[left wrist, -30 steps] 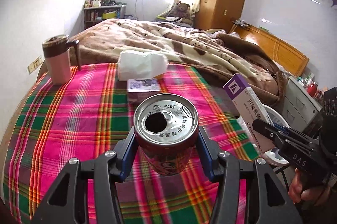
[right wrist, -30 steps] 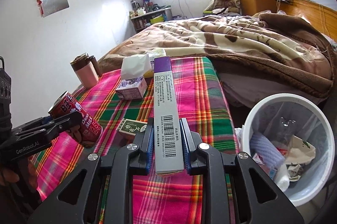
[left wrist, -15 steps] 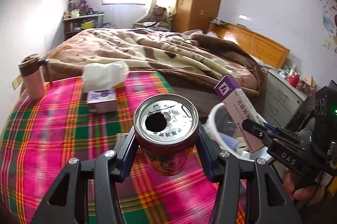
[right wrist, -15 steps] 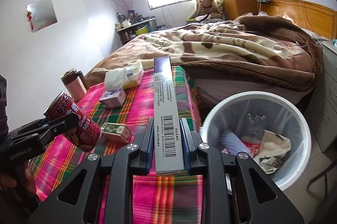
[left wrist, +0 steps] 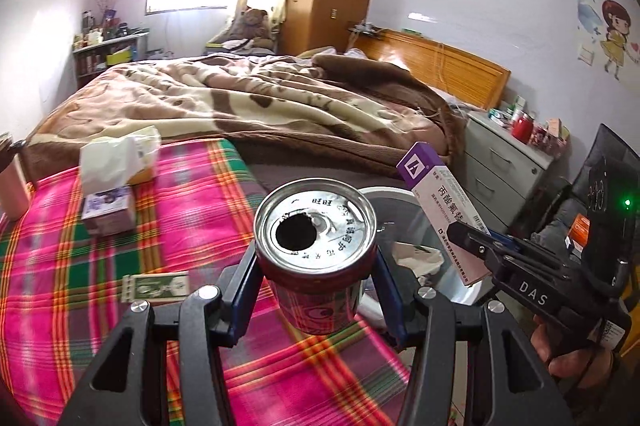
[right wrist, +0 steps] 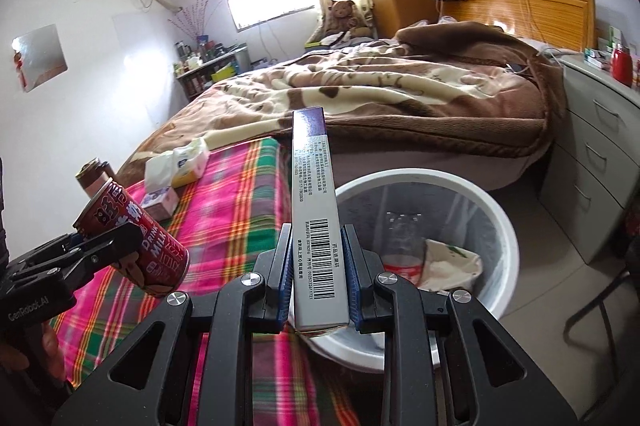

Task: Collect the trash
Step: 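Lift the red can and medicine box and carry both toward the white bin, then open both tools over the bin to drop the can and medicine box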

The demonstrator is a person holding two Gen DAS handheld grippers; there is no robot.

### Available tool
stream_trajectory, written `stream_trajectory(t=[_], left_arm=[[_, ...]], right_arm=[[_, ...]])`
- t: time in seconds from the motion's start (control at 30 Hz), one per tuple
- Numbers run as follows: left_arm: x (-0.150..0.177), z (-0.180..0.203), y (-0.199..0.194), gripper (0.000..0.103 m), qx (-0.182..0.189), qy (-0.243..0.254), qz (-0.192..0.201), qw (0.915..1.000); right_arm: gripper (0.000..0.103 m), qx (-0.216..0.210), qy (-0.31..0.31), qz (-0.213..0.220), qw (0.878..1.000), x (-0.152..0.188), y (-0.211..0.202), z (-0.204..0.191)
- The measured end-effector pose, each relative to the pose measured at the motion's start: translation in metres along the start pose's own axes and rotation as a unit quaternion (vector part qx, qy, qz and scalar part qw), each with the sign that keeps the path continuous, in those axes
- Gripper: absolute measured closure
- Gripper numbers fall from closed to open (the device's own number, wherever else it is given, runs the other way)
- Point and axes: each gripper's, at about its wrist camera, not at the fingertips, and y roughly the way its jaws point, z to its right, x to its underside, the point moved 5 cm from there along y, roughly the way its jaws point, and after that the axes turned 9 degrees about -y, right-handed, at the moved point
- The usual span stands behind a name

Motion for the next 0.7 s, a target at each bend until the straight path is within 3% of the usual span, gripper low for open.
stream_trajectory(t=[0.6, 0.7], left_arm=[[0.005, 0.064, 0.056, 0.048, 0.047, 0.021, -0.041, 0.9978], [0.009, 0.069, 0.067, 0.048, 0.039, 0.031, -0.05, 0.9975]], right_arm=[[0.08, 0.046, 0.025, -0.049, 0.997, 0.022, 0.016, 0.052], [0.08, 0.05, 0.029, -0.058, 0.997, 0.024, 0.02, 0.057]])
